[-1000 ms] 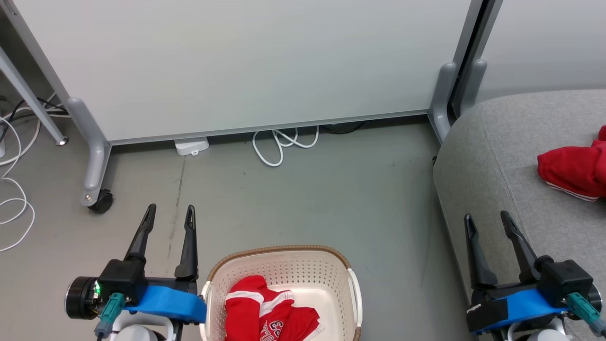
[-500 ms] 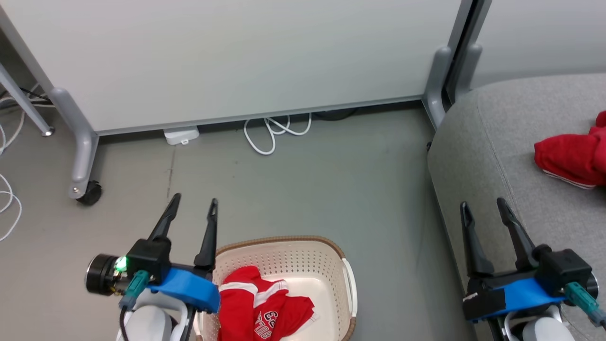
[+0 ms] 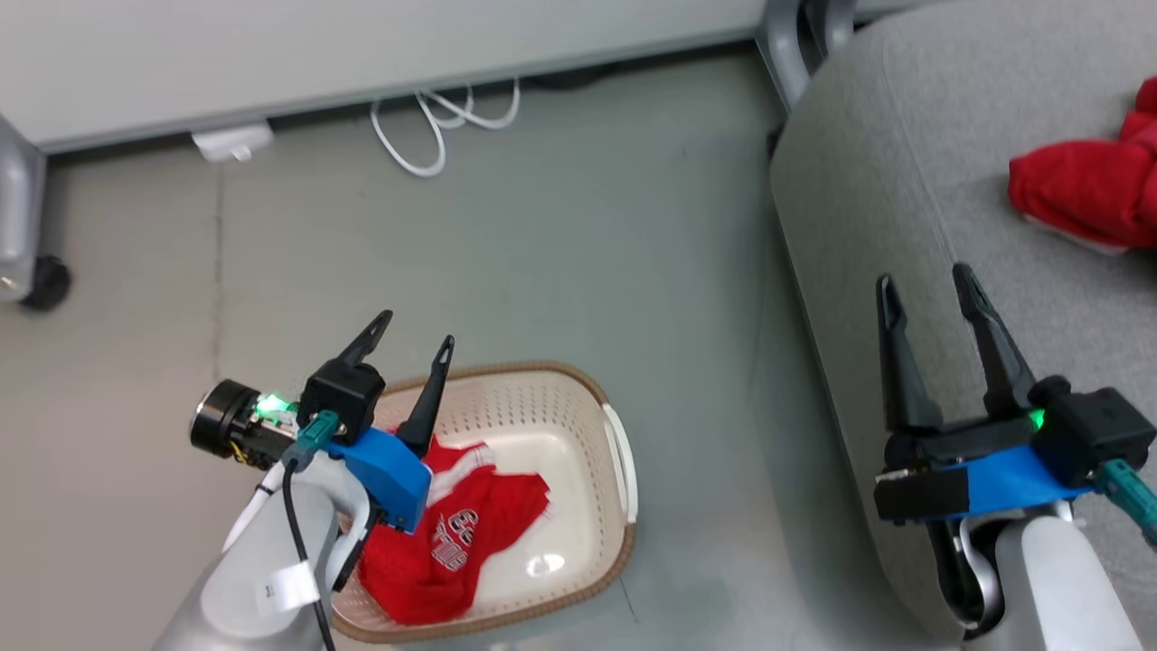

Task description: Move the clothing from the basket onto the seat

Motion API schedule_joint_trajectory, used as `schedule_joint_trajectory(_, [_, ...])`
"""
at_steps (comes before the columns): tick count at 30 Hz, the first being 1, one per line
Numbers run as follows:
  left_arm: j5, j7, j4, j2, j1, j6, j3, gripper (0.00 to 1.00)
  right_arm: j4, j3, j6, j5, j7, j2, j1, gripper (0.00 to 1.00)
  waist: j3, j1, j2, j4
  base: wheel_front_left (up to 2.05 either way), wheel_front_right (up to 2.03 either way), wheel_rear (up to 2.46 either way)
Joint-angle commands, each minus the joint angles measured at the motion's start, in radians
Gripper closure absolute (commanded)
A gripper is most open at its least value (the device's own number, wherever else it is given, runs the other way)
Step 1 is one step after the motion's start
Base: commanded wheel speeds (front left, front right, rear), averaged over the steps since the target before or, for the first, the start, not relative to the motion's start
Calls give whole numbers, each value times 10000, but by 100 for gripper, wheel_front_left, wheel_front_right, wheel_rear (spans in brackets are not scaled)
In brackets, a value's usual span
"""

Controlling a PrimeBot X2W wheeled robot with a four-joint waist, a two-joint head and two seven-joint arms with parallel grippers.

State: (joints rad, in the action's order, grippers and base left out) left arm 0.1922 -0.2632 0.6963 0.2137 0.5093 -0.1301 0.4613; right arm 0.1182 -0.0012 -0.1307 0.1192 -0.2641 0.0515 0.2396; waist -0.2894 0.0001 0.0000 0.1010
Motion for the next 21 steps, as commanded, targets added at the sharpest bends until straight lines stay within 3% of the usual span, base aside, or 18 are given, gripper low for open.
schedule_joint_trajectory(1, [74,-25,239,119,340,-6,237,0,-85,27,-1,98,-6,-19,248,0,-813,-1,0,454,0,0,0])
schedule_joint_trajectory(12, [763,-17,2761,317,2291,-7,2246,0,-658,60,-1,194,-6,-21,1183,0,-3011,-1,0,719,0,0,0])
schedule_joint_trajectory(21, [1417,675,4282,385,3559,-6,4096,0,-1241,337,-1,68,-4,-19,1877,0,-4695,-1,0,805,0,0,0])
